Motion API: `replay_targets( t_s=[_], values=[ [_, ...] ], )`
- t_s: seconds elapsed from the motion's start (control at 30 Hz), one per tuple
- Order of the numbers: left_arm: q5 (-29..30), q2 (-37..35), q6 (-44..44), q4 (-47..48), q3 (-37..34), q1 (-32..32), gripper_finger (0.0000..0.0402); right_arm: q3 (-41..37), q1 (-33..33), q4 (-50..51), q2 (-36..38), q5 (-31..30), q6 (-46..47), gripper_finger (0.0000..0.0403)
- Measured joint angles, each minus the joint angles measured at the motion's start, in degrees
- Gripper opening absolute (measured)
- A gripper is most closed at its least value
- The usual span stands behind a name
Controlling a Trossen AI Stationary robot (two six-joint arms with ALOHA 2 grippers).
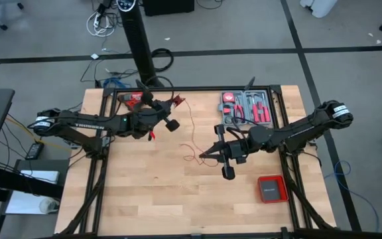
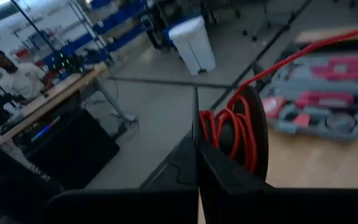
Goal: Coil cords
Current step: Coil the red wire on the black spool
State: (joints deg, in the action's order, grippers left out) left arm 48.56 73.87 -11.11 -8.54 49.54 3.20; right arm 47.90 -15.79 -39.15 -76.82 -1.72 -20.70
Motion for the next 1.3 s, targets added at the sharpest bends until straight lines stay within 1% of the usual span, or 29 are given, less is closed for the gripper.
replay_targets(
  t_s=[0.13, 0.27, 0.57, 0.7, 0.8, 0.93, 1.17, 1.3],
  values=[
    [1.3, 0.0, -2.9, -4.2, 0.0, 0.0, 0.0, 0.0, 0.2, -1.5, -2.1, 0.1, 0.0, 0.0],
    [2.4, 0.0, -3.8, -6.5, 0.0, 0.1, 0.0, 0.0, 0.2, -3.3, -5.1, 2.3, 0.1, 0.0],
    [1.8, 0.0, -3.7, -14.6, 0.0, 0.2, 0.0, 0.0, 1.0, -5.2, -11.6, 5.2, 1.6, 0.0],
    [0.8, 0.0, -3.9, -17.3, 0.0, 0.2, 0.0, 0.0, 2.1, -6.1, -14.2, 8.2, 3.2, 0.0],
    [0.2, 0.0, -6.1, -19.5, 0.0, 0.2, 0.0, 0.0, 2.4, -5.6, -16.0, 9.5, 4.0, 0.0],
    [-0.1, 0.0, -7.2, -22.7, 0.0, 0.2, 0.0, 0.0, 2.7, -2.9, -17.7, 9.5, 4.1, 0.0001],
    [-5.8, 0.3, -6.7, -30.7, 0.0, 0.2, 0.0, 0.0, 4.6, -0.5, -18.7, 8.8, 3.7, 0.0002],
    [-8.6, 1.2, -6.6, -33.7, 0.0, -0.2, 0.0, 0.0, 6.4, 0.0, -18.7, 4.9, 4.2, 0.0008]
  ],
)
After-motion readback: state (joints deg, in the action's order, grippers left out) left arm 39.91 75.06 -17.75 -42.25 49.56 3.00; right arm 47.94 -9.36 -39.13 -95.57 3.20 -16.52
